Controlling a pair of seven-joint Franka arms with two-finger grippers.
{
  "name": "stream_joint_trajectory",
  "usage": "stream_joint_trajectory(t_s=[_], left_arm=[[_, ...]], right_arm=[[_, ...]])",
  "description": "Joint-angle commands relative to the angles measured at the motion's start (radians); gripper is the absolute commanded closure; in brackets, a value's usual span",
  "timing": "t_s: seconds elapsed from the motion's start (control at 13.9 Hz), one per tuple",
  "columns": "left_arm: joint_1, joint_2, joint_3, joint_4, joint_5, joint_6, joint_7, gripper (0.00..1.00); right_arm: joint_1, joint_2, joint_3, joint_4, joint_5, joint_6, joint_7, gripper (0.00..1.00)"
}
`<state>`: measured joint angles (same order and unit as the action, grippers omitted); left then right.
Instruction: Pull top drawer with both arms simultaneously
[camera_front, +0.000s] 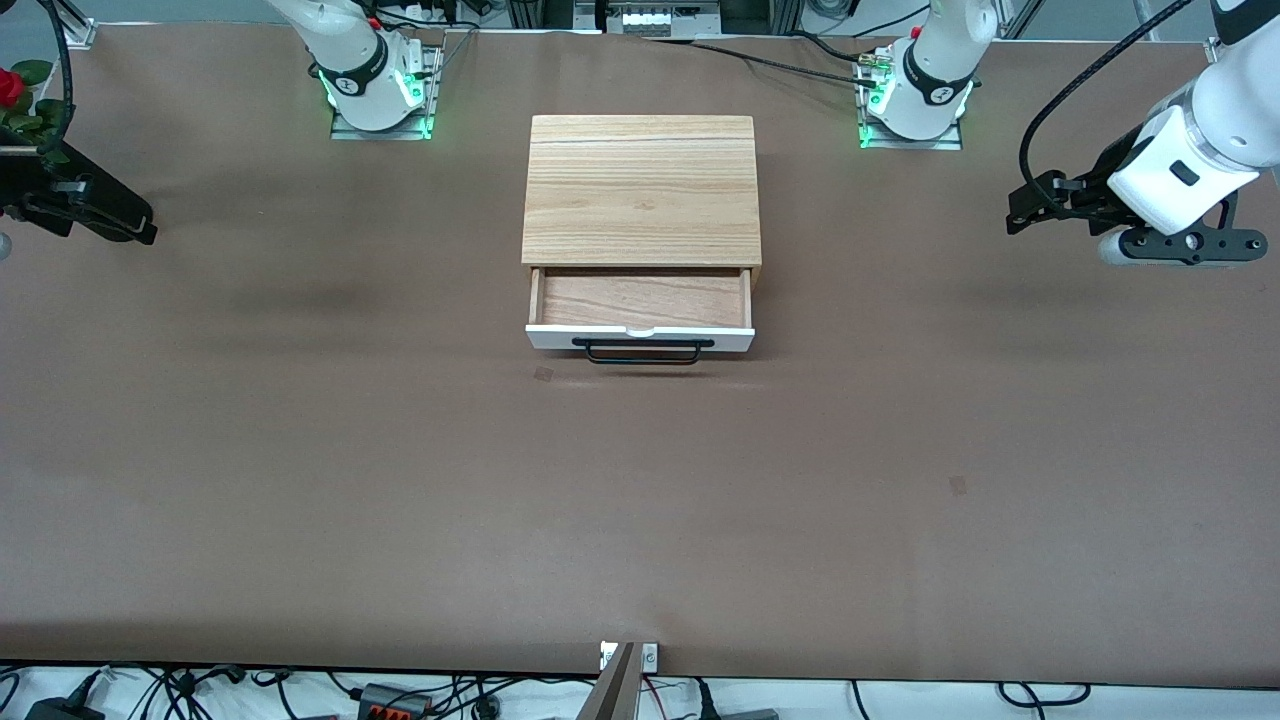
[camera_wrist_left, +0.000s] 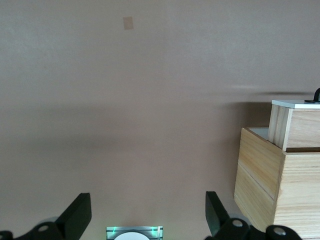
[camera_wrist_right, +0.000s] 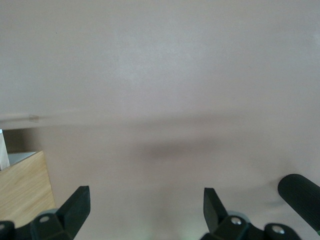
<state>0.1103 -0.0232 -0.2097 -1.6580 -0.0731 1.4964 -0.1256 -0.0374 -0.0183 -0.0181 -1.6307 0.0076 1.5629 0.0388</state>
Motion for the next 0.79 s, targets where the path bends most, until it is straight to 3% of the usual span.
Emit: stream_joint_trajectory(t_s=[0.0, 0.72], left_arm=[[0.003, -0.029, -0.005, -0.025, 0.027, 0.007, -0.009, 0.0], [0.002, -0.015, -0.002, -0.019, 0.029, 0.01, -0.008, 0.0]], right_arm=[[-0.01, -0.008, 0.012, -0.009, 0.017, 0.005, 0.013, 0.0], [-0.012, -0.008, 0.012, -0.008, 0.022, 0.0, 0.013, 0.0]])
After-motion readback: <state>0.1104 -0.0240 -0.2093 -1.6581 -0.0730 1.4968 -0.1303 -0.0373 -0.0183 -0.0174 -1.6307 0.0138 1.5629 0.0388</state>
